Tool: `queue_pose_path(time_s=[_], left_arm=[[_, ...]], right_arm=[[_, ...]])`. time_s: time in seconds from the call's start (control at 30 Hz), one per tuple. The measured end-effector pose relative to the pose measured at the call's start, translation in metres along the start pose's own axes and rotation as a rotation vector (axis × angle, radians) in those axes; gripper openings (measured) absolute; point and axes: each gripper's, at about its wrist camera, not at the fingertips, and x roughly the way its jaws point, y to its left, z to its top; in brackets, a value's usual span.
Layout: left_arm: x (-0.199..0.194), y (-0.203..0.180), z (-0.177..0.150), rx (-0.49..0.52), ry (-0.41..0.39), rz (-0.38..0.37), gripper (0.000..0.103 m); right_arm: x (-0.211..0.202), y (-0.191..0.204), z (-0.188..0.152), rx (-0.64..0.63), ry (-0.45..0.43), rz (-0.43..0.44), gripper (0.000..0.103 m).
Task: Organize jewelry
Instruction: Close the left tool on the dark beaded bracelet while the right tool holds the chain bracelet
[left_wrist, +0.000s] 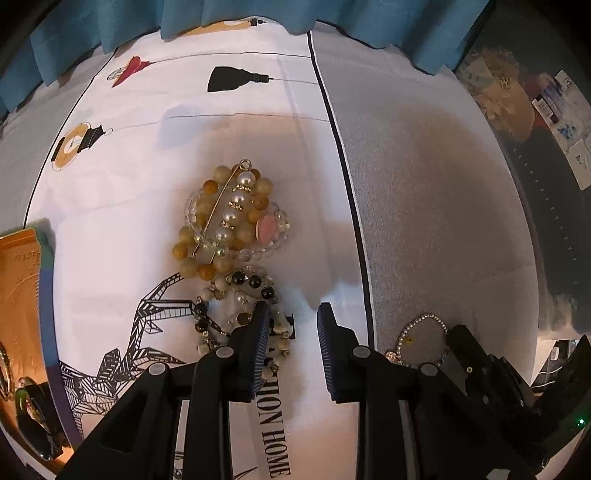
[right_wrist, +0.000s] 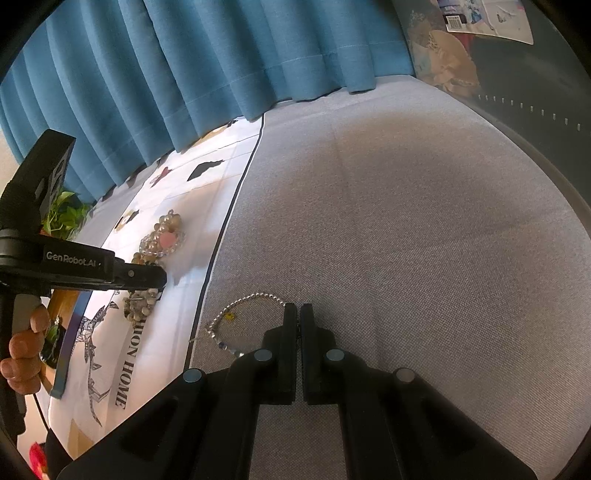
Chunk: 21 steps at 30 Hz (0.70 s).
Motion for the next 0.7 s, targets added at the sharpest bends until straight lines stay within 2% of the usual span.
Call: queue_pose_path(time_s=[0.07, 0.2, 0.23, 0.27, 0.4, 0.5, 0.6, 0.7], left_arm=[[0.005, -0.001, 0.000, -0.006, 0.022, 0.000, 0.023], [0.005, -0.002, -0.001, 0.007, 0.007, 0.010, 0.022], [0.005, -0.003, -0.001, 0.006, 0.005, 0.014, 0.019], [0.005, -0.003, -0.001, 0.011, -0.003, 0.032, 0.006], [0.001, 0.000, -0.004, -0.002, -0.026, 0.029, 0.007], [-0.017, 0.002, -0.009, 0.002, -0.078, 0.023, 0.007], [-0.047, 0.008, -0.018, -0.006, -0.131, -0.004, 0.007], [-0.087, 0.017, -0.035, -0.011, -0.196, -0.026, 0.007]], right_arm=[[0.000, 0.000, 0.000, 0.001, 0.000, 0.000, 0.002], [0.000, 0.000, 0.000, 0.001, 0.000, 0.001, 0.002], [0.000, 0.000, 0.000, 0.000, 0.000, 0.001, 0.002], [0.000, 0.000, 0.000, 0.001, 0.000, 0.002, 0.002], [0.000, 0.000, 0.000, 0.002, 0.001, 0.004, 0.002], [-0.003, 0.001, 0.000, -0.004, -0.008, -0.001, 0.002], [-0.014, 0.005, 0.002, -0.023, -0.060, -0.008, 0.002], [-0.038, 0.006, 0.010, 0.015, -0.119, 0.021, 0.002]])
